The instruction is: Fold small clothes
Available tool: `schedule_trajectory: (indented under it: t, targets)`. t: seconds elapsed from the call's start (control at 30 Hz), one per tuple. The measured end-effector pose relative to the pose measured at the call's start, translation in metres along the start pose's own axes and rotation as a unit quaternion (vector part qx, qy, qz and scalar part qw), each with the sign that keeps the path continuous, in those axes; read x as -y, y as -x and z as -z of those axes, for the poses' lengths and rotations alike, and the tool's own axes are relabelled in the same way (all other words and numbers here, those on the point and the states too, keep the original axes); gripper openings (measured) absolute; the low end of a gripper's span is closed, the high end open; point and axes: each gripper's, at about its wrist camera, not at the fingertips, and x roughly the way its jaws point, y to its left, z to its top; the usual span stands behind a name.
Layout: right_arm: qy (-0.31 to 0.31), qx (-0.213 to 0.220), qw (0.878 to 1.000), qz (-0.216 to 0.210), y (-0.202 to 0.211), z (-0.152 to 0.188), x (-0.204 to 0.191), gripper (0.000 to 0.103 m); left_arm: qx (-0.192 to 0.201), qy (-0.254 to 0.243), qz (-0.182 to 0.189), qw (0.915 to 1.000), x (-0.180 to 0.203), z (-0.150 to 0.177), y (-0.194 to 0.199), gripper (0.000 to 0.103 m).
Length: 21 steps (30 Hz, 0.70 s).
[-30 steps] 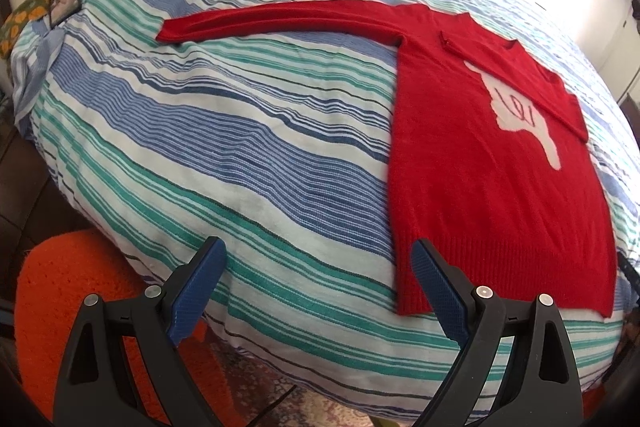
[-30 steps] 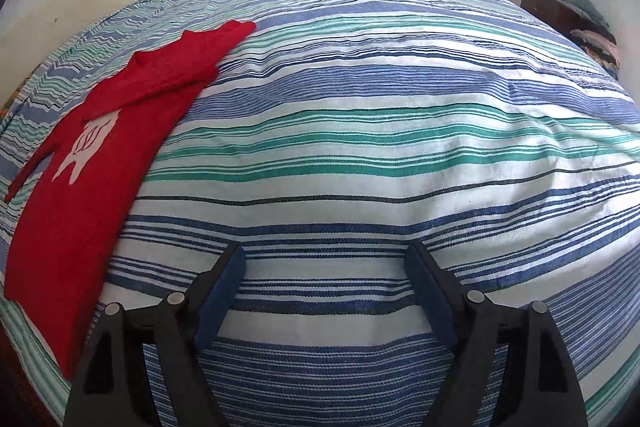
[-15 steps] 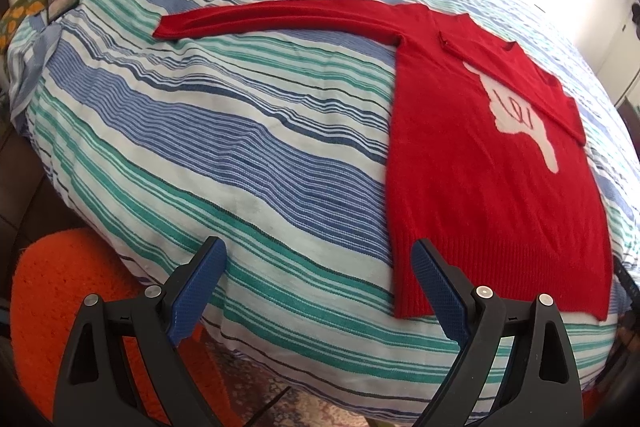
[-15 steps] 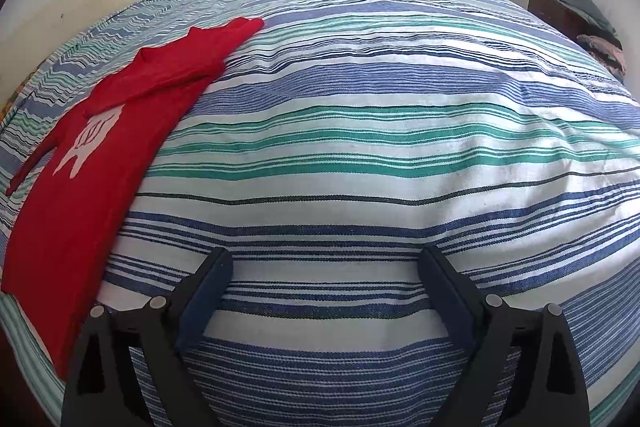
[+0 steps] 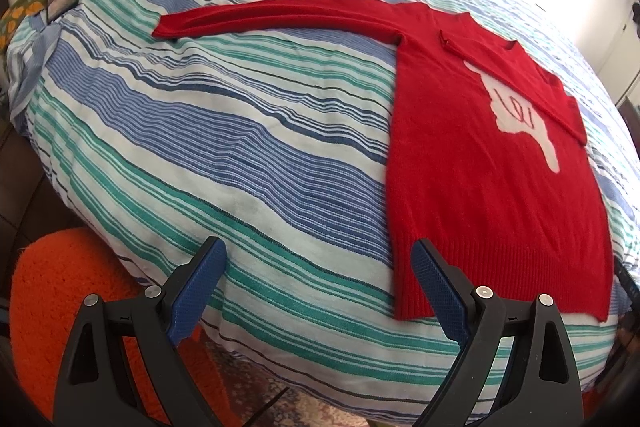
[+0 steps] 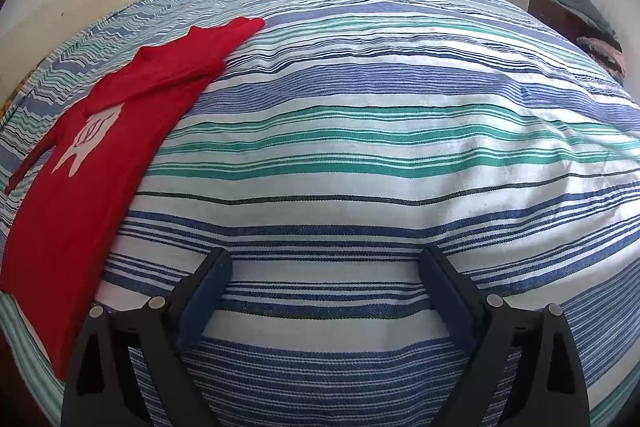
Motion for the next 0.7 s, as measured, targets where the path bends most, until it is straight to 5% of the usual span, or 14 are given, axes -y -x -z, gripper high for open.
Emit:
schedule_trajectory:
  t: [0.7]
  targets:
    - [0.001,-0.001,1.000,0.000,-0.0002,0.0001,0.0001,0.094,-0.002,-0.001,-0.001,1.0000,0.0016,-0.0001,-0.0020,0.094]
